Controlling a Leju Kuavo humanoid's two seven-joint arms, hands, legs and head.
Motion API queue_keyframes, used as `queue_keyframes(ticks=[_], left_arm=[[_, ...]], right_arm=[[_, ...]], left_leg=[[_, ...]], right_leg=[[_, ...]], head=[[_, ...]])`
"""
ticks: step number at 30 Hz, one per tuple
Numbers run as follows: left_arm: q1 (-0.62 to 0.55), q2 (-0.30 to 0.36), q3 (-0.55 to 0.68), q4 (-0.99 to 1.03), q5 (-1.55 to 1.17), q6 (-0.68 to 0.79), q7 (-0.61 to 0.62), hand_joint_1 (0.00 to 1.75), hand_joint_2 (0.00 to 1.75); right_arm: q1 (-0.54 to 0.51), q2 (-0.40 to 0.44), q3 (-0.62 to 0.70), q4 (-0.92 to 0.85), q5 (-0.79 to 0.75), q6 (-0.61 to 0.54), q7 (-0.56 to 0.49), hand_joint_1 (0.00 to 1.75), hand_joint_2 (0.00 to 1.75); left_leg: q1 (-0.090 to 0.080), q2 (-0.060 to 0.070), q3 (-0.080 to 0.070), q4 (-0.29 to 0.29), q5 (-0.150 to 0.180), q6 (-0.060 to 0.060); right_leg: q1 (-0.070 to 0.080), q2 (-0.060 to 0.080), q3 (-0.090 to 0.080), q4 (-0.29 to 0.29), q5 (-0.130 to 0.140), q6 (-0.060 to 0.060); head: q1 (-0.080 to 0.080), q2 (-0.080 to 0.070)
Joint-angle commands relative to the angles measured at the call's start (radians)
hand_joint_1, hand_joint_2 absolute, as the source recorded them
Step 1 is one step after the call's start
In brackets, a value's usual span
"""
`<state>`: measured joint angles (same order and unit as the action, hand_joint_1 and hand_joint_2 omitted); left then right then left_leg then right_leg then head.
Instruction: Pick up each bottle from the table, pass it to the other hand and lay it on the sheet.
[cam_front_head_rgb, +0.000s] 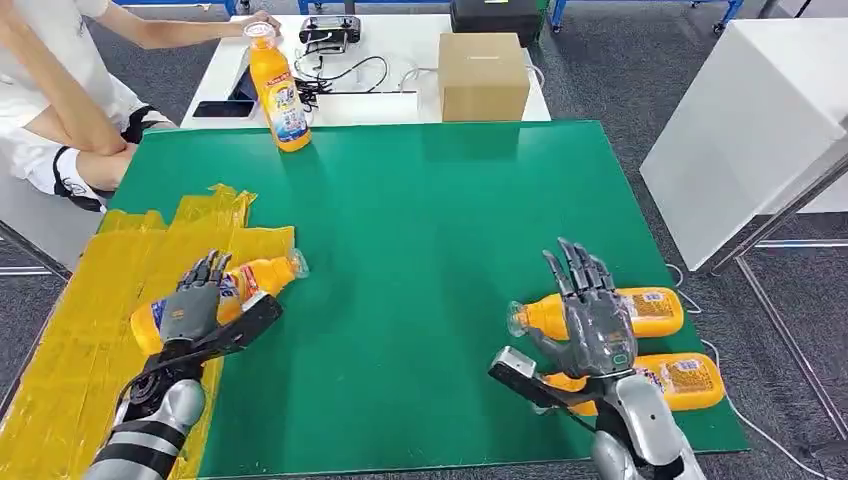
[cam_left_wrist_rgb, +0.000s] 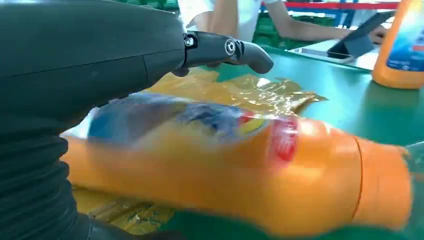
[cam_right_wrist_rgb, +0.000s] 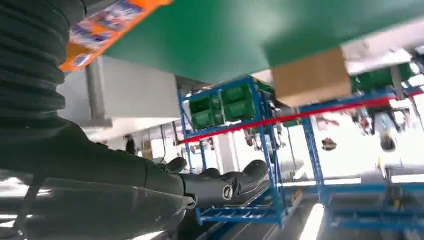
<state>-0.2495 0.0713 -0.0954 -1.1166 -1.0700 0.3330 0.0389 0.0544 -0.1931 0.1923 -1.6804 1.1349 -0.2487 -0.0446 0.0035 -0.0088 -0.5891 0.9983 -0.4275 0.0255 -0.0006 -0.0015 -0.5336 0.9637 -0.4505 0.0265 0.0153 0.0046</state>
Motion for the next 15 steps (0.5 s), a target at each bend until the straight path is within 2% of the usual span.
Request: queue_keyframes(ticks=[1, 5, 7, 10, 13, 15], left_arm=[[-0.034, -0.036, 0.045, 0.088, 0.001, 0.003, -0.002, 0.00, 1.75], [-0.034, -0.036, 0.045, 0.087, 0.001, 0.001, -0.002, 0.00, 1.75], [-0.026, -0.051, 0.065, 0.073, 0.027, 0.047, -0.026, 0.00, 1.75], [0.003, -0.087, 0.095, 0.006, 0.182, 0.102, -0.162, 0.00, 1.75], [0.041, -0.105, 0.093, -0.096, 0.361, 0.079, -0.276, 0.00, 1.75], [0.068, -0.109, 0.079, -0.157, 0.440, 0.053, -0.307, 0.00, 1.75]], right_arm=[[-0.047, -0.074, -0.003, 0.104, 0.003, 0.009, 0.004, 0.00, 1.75], [-0.046, -0.072, 0.001, 0.098, 0.003, 0.012, 0.005, 0.00, 1.75], [-0.046, -0.115, 0.001, 0.107, 0.007, 0.057, 0.028, 0.00, 1.75], [-0.040, -0.179, -0.040, 0.141, -0.024, 0.084, 0.017, 0.00, 1.75], [-0.042, -0.224, -0.086, 0.189, -0.044, 0.116, 0.000, 0.00, 1.75], [-0.053, -0.230, -0.112, 0.230, -0.050, 0.123, -0.008, 0.00, 1.75]], left_leg=[[0.000, 0.001, 0.004, -0.001, -0.001, -0.001], [0.001, 0.001, 0.003, -0.001, -0.001, -0.001], [0.000, 0.001, 0.004, -0.001, -0.001, -0.001], [0.000, 0.000, 0.003, -0.001, -0.001, 0.000], [0.000, -0.001, 0.004, 0.000, -0.002, 0.001], [0.000, 0.000, 0.002, 0.000, -0.001, 0.000]], right_leg=[[0.000, 0.001, 0.005, -0.002, -0.001, 0.000], [0.000, 0.000, 0.003, -0.002, 0.000, 0.000], [0.000, 0.001, 0.003, -0.001, 0.000, 0.000], [0.000, 0.000, 0.003, -0.001, 0.000, 0.001], [0.000, -0.002, 0.005, -0.002, -0.001, 0.002], [0.000, 0.000, 0.002, -0.002, 0.000, 0.001]], head=[[0.000, 0.000], [0.000, 0.000], [0.000, 0.000], [0.000, 0.000], [0.000, 0.000], [0.000, 0.000]])
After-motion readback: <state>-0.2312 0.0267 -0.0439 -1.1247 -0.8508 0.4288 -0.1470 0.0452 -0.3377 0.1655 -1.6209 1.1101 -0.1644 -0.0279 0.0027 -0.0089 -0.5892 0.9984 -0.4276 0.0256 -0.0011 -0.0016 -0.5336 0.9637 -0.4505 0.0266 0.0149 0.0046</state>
